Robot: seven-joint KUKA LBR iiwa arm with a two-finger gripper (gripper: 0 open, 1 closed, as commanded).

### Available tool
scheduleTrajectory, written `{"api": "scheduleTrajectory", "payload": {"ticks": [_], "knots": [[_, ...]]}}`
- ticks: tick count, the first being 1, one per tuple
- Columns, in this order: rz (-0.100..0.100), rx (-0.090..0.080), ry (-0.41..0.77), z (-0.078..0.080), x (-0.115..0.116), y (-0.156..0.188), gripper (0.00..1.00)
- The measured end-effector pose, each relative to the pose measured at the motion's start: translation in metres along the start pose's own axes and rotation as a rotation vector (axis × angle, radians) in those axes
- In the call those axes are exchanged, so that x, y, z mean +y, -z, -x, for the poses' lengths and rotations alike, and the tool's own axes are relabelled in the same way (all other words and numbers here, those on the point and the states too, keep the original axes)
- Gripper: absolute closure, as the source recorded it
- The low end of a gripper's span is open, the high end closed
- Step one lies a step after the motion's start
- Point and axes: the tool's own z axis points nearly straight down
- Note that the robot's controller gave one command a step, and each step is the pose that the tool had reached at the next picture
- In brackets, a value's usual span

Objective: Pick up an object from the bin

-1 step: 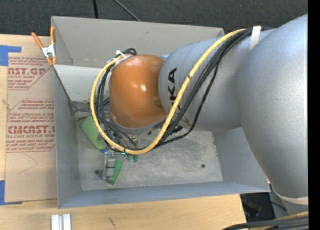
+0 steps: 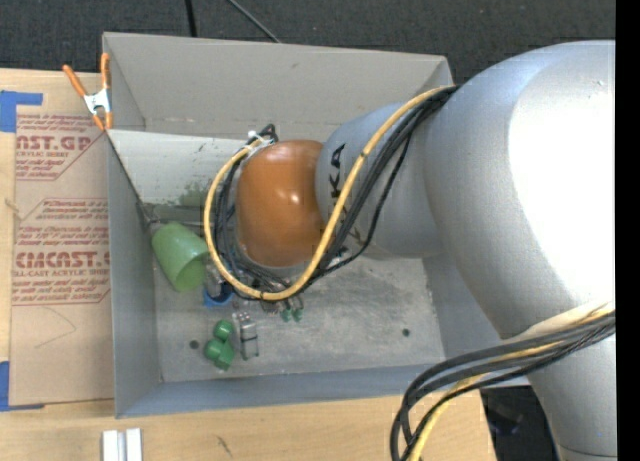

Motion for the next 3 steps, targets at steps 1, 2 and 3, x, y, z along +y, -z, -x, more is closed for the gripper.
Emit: {"api": "scheduleTrajectory", "payload": {"ticks": [1, 2, 3], "knots": [[-0.002, -0.018, 0.278, -0.044, 0.015, 0.003, 0.00], [-0.001, -0.012, 0.277, -0.045, 0.016, 0.003, 1.00], [-0.002, -0.018, 0.347, 0.002, 0.059, 0.232, 1.00]]}}
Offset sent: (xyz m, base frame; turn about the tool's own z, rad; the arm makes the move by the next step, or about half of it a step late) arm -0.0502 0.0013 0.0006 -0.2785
